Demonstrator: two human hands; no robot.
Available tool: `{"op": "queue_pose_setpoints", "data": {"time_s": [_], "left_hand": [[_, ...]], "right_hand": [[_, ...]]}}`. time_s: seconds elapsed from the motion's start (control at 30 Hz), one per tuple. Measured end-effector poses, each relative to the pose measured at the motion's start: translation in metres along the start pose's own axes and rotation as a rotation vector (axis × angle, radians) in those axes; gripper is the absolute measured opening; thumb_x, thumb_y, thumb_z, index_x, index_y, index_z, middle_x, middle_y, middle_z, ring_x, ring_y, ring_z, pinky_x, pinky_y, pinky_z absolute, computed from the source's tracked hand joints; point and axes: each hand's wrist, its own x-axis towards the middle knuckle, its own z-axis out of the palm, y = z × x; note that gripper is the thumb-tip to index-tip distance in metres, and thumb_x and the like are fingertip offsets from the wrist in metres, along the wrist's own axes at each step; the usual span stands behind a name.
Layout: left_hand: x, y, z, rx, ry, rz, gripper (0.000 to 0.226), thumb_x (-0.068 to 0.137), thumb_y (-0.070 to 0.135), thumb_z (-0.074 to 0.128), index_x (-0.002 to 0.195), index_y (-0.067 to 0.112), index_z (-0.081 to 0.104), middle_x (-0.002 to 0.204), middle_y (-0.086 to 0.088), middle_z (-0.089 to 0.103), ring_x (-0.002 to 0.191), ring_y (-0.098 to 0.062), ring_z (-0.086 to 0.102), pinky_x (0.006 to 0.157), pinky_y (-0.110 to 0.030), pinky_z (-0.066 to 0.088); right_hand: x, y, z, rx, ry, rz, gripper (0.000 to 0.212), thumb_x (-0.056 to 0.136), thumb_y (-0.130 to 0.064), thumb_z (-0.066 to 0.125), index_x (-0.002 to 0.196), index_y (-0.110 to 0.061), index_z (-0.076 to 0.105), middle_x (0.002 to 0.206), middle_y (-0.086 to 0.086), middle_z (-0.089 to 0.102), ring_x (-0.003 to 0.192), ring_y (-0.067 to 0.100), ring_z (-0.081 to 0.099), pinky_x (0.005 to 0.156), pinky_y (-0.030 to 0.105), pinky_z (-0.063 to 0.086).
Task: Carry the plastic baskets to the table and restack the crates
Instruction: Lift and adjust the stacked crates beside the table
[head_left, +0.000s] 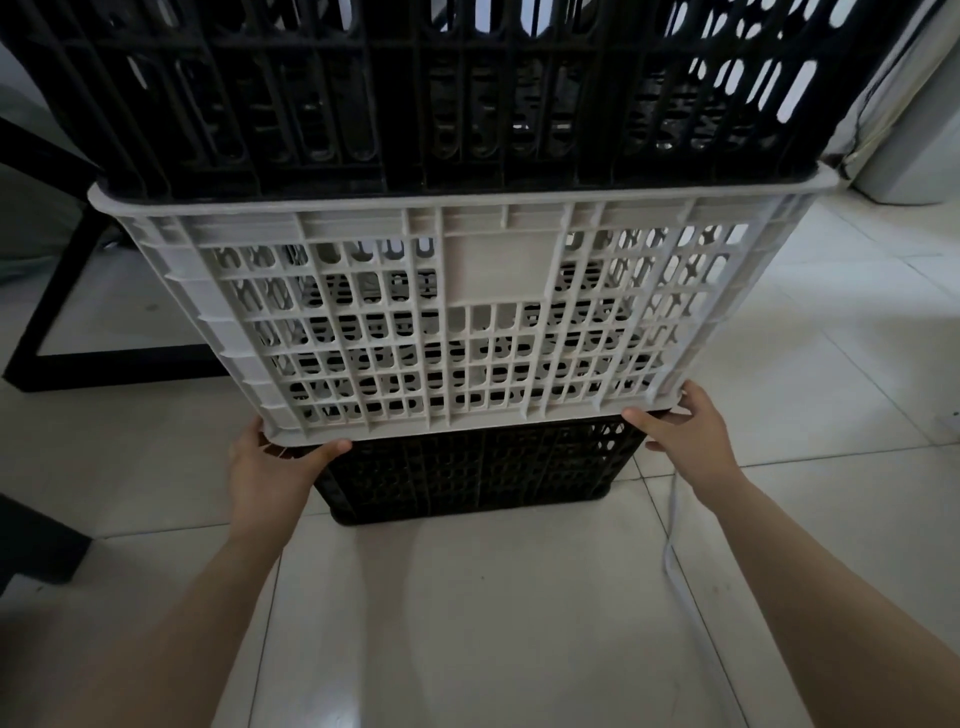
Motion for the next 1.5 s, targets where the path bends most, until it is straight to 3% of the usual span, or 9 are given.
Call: {"op": "queue_pose_setpoints", "data": {"time_s": [0.3,0.47,0.67,0.9,1.0,1.1,1.2,1.37,1.5], "left_hand": [[0.000,0.006,-0.003,-0.042,-0.018,-0.040,0.096,0.054,0.041,0.091,0.136,0.013,0.050,0.125,-0.004,0.064,0.112,-0.020,0.060,0.092,-0.033,0.047],[-0.002,0.006,-0.005,-0.106,-0.053,-0.020,0.082,0.052,0.046,0.090,0.124,0.019,0.060,0.115,0.000,0.068,0.106,-0.017,0.064,0.087,-0.030,0.049],[0.000,0.001,-0.009,-0.054,-0.119,-0.009,0.108,0.040,0.073,0.082,0.133,0.028,0.049,0.127,-0.002,0.059,0.110,-0.016,0.063,0.097,-0.042,0.052],[-0.014,0.015,-0.014,-0.069,-0.138,0.008,0.056,0.079,0.048,0.072,0.121,0.014,0.057,0.117,-0.008,0.053,0.104,-0.025,0.061,0.103,-0.048,0.046],[-0.010,0.004,-0.022,-0.213,-0.174,-0.011,0.045,0.086,0.039,0.055,0.128,0.022,0.058,0.130,-0.014,0.052,0.119,-0.023,0.057,0.110,-0.045,0.040],[-0.010,0.005,-0.021,-0.356,-0.118,-0.087,0.041,0.099,0.028,0.043,0.136,0.012,0.055,0.135,-0.013,0.054,0.124,-0.022,0.056,0.110,-0.039,0.040],[-0.008,0.014,-0.011,-0.476,-0.021,-0.152,0.041,0.103,0.028,0.039,0.133,0.003,0.052,0.123,-0.012,0.059,0.112,-0.022,0.059,0.103,-0.036,0.045],[0.003,0.018,-0.007,-0.564,0.033,-0.277,0.019,0.101,0.021,0.044,0.093,0.009,0.056,0.104,-0.012,0.062,0.106,-0.025,0.060,0.094,-0.037,0.051],[0.005,0.025,-0.006,-0.586,0.076,-0.290,0.023,0.101,0.014,0.045,0.078,0.012,0.051,0.085,-0.007,0.059,0.099,-0.025,0.059,0.093,-0.036,0.050]], "right_hand": [[-0.002,0.000,0.000,-0.022,-0.010,0.010,0.142,0.028,-0.077,0.082,0.149,-0.023,0.028,0.142,0.004,0.048,0.124,0.024,0.055,0.100,0.049,0.049],[-0.009,-0.004,0.014,-0.098,0.024,0.009,0.117,0.063,-0.049,0.086,0.153,-0.016,0.019,0.157,0.000,0.025,0.139,0.023,0.035,0.112,0.042,0.035],[-0.010,-0.007,0.017,-0.108,0.033,0.006,0.122,0.057,-0.059,0.085,0.152,-0.019,0.021,0.155,-0.002,0.022,0.142,0.025,0.031,0.114,0.049,0.033],[-0.007,-0.007,0.015,0.001,0.017,0.053,0.119,0.045,-0.075,0.082,0.144,-0.030,0.032,0.149,-0.008,0.026,0.137,0.022,0.039,0.108,0.051,0.040],[-0.008,-0.007,0.014,0.048,0.027,0.010,0.095,0.059,-0.077,0.072,0.136,-0.030,0.043,0.143,-0.005,0.034,0.126,0.023,0.051,0.104,0.050,0.045],[-0.010,-0.011,0.014,0.147,0.036,-0.011,0.036,0.091,-0.041,0.060,0.121,-0.023,0.052,0.138,0.001,0.039,0.111,0.017,0.058,0.092,0.043,0.052],[-0.010,-0.014,0.012,0.194,0.026,0.048,0.034,0.090,-0.030,0.052,0.123,-0.023,0.051,0.139,0.004,0.044,0.119,0.020,0.055,0.089,0.042,0.052],[-0.010,-0.022,0.011,0.164,0.008,0.053,0.022,0.095,-0.016,0.038,0.110,-0.024,0.052,0.108,-0.004,0.061,0.095,0.009,0.059,0.077,0.035,0.050],[-0.006,-0.016,0.011,0.011,0.023,0.050,0.037,0.089,-0.051,0.034,0.115,-0.031,0.051,0.131,0.001,0.050,0.122,0.023,0.049,0.106,0.053,0.039]]}}
